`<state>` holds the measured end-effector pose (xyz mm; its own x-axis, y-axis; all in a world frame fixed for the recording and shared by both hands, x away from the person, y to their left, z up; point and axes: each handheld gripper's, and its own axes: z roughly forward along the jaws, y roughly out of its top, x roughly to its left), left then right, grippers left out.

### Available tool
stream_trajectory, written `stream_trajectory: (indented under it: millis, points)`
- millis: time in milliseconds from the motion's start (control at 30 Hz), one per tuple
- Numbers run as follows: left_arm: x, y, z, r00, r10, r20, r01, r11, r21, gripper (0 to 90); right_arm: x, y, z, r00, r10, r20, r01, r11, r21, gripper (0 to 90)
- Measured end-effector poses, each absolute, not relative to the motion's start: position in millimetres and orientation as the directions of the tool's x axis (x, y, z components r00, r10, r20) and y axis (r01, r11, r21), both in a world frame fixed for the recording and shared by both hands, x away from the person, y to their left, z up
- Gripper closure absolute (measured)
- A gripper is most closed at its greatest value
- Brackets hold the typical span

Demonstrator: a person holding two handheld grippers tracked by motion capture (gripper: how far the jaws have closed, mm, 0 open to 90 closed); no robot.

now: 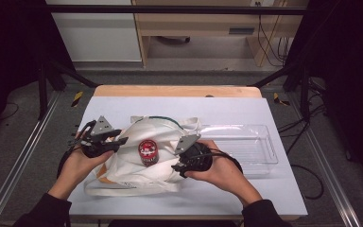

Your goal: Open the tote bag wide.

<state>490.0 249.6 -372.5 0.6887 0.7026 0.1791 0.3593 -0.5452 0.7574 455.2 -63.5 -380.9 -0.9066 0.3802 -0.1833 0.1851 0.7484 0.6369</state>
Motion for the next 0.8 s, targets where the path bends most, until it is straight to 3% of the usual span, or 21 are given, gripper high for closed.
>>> stream_trajectory:
  millis: [233, 467, 800]
  points:
    - [498.1, 253.5, -373.6, 0.672, 0.719, 0.177, 0.385, -0.543, 0.746, 77.3, 445.0, -72.6, -387.2, -0.899, 0.387, -0.205, 0.187, 0.763, 0.618, 56.2]
    - [506.0, 260.2, -378.7, 0.658, 0.733, 0.174, 0.405, -0.539, 0.739, 80.2, 434.6, -78.4, -398.6, -0.886, 0.397, -0.241, 0.181, 0.773, 0.607, 72.8]
    - [517.4, 278.5, -389.7, 0.631, 0.763, 0.138, 0.442, -0.501, 0.744, 81.4, 428.6, -83.6, -413.4, -0.863, 0.447, -0.235, 0.239, 0.771, 0.591, 86.7]
